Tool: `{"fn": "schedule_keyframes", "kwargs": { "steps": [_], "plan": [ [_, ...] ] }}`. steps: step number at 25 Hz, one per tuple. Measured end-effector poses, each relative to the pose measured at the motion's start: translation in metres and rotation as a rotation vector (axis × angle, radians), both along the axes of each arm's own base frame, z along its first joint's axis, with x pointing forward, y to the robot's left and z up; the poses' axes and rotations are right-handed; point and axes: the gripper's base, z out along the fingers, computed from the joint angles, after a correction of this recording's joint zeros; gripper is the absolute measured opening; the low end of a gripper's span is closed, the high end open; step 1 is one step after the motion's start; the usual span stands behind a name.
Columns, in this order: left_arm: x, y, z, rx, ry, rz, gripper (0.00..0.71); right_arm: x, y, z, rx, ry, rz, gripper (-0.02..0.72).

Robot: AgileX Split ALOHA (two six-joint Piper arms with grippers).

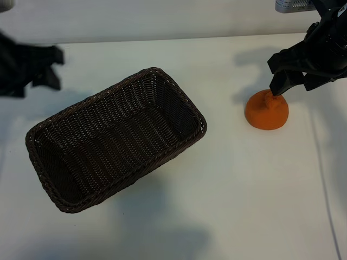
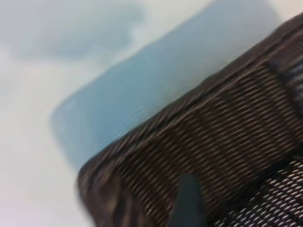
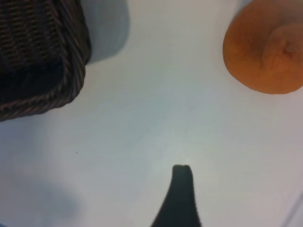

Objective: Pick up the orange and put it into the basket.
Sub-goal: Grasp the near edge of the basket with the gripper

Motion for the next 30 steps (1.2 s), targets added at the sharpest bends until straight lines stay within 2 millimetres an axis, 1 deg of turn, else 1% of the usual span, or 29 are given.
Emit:
{"fn": "schedule_keyframes", "kwargs": {
  "steps": [1, 3, 7, 13, 18, 21, 26, 30],
  "plan": [
    [-0.009, 0.003, -0.001, 0.009, 0.001, 0.032, 0.577, 0.0, 0.0, 0.0, 0.0, 0.0, 0.0, 0.595],
    [-0.026, 0.009, -0.009, 0.022, 0.026, 0.083, 0.571, 0.0, 0.0, 0.0, 0.0, 0.0, 0.0, 0.595],
    [-0.049, 0.015, -0.029, 0.039, 0.082, 0.154, 0.569, 0.0, 0.0, 0.0, 0.0, -0.001, 0.0, 0.595],
    [-0.065, 0.019, -0.055, 0.049, 0.166, 0.209, 0.569, 0.0, 0.0, 0.0, 0.001, -0.001, 0.0, 0.595],
    [-0.067, 0.02, -0.073, 0.03, 0.143, 0.258, 0.567, 0.0, 0.0, 0.0, 0.001, -0.001, 0.0, 0.595],
    [-0.066, 0.02, -0.084, 0.033, 0.165, 0.272, 0.567, 0.0, 0.0, 0.0, 0.002, 0.0, -0.001, 0.595],
    [-0.054, 0.017, -0.099, 0.022, 0.154, 0.277, 0.567, 0.0, 0.0, 0.0, 0.002, 0.0, -0.001, 0.595],
    [-0.044, 0.015, -0.114, 0.022, 0.179, 0.284, 0.566, 0.0, 0.0, 0.0, 0.002, 0.0, -0.001, 0.595]
  ]
}}
